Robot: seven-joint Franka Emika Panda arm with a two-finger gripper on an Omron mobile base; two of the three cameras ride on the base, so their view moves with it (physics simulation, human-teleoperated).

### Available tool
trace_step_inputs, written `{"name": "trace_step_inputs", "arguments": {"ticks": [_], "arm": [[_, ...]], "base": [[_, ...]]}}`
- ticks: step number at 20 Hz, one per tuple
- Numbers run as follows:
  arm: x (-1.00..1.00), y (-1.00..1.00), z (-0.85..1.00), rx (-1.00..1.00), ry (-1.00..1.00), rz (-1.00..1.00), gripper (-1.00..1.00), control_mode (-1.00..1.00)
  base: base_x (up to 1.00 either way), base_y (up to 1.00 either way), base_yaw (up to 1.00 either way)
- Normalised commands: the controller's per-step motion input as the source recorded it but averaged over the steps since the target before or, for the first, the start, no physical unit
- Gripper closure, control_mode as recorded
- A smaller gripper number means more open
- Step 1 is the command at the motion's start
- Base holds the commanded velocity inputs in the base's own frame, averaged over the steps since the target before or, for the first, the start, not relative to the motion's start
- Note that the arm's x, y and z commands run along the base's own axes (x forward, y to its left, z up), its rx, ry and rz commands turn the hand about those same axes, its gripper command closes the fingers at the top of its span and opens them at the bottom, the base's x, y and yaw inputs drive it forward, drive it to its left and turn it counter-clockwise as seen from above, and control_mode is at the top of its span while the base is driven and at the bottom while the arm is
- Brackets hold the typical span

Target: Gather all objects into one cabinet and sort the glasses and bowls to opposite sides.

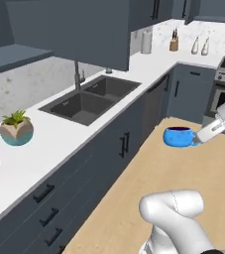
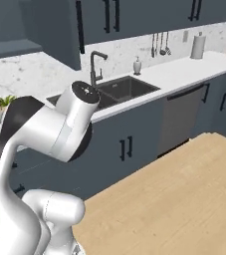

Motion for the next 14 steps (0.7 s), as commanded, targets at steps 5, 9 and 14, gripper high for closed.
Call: {"name": "trace_step_inputs", "arguments": {"ticks": [5,9,14], "arm": [[0.00,0.00,0.00,0.00,0.00,0.00,1.00,1.00],[0.00,0.00,0.00,0.00,0.00,0.00,1.00,1.00],[0.00,0.00,0.00,0.00,0.00,0.00,1.00,1.00]], "base": [[-0.39,0.13,0.56],[-0.17,0.00,0.79],[-0.13,-0.04,0.63]]}}
